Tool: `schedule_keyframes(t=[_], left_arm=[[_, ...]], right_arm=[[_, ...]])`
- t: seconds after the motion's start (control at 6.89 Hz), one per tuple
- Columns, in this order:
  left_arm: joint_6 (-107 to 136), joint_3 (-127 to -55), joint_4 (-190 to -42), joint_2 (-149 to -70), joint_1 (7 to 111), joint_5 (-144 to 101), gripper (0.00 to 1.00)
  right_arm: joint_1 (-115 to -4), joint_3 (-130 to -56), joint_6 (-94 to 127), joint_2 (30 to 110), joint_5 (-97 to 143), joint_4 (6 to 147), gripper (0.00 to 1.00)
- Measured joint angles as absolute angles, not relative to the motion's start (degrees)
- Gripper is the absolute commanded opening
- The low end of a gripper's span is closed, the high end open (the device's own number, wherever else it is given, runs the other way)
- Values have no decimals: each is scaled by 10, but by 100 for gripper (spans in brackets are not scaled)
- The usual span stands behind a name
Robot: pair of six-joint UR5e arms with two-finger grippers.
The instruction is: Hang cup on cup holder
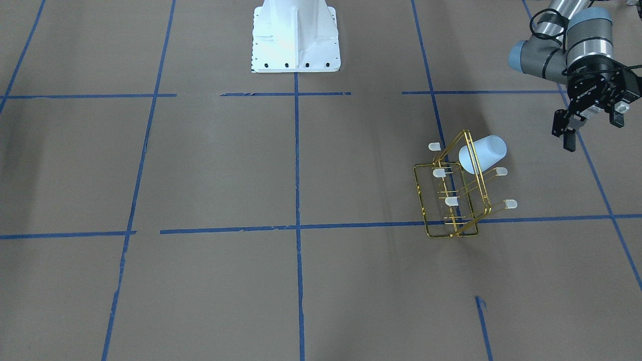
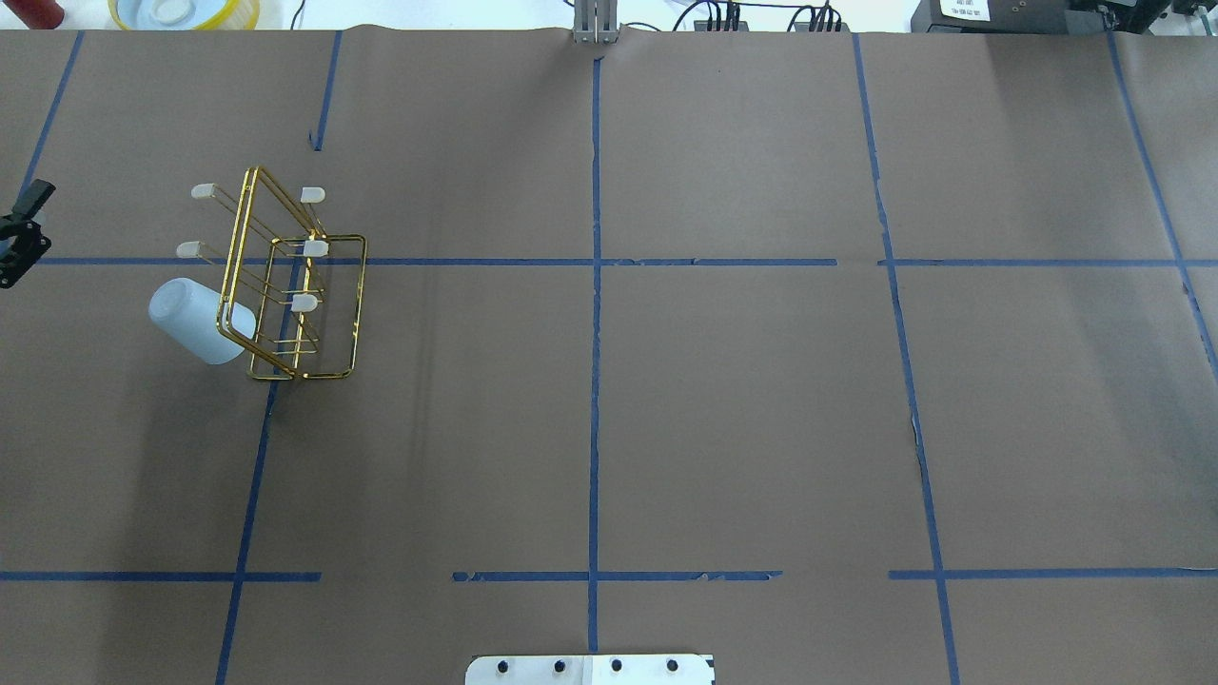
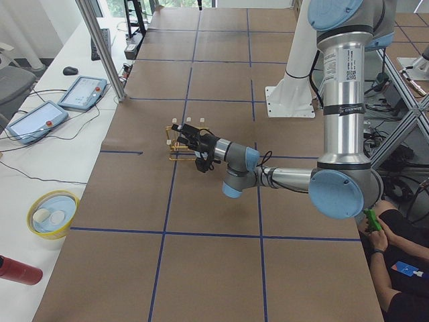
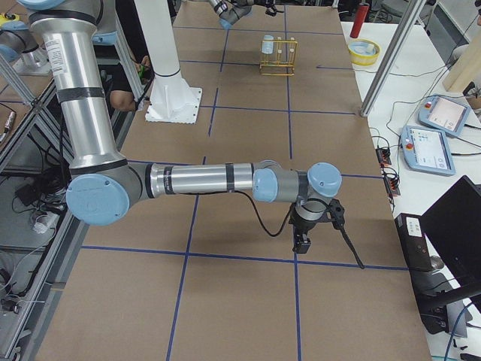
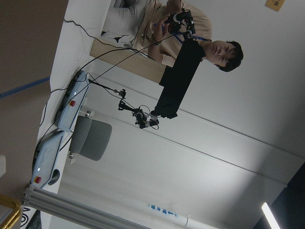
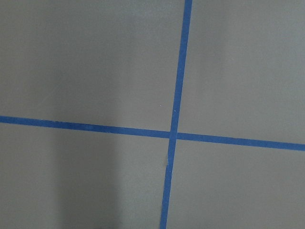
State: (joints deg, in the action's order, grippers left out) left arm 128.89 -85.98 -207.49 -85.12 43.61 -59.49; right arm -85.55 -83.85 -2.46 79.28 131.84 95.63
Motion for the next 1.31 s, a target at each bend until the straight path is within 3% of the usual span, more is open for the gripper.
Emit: schedule_keyframes(t=[0.58, 1.31], left_arm=[[1069, -797, -2018, -880, 575, -763, 100], [706, -795, -1740, -942, 761, -956, 100]], right_arm=[[-856, -838, -25, 793, 1318, 956, 100], [-856, -838, -25, 793, 1318, 956, 100]])
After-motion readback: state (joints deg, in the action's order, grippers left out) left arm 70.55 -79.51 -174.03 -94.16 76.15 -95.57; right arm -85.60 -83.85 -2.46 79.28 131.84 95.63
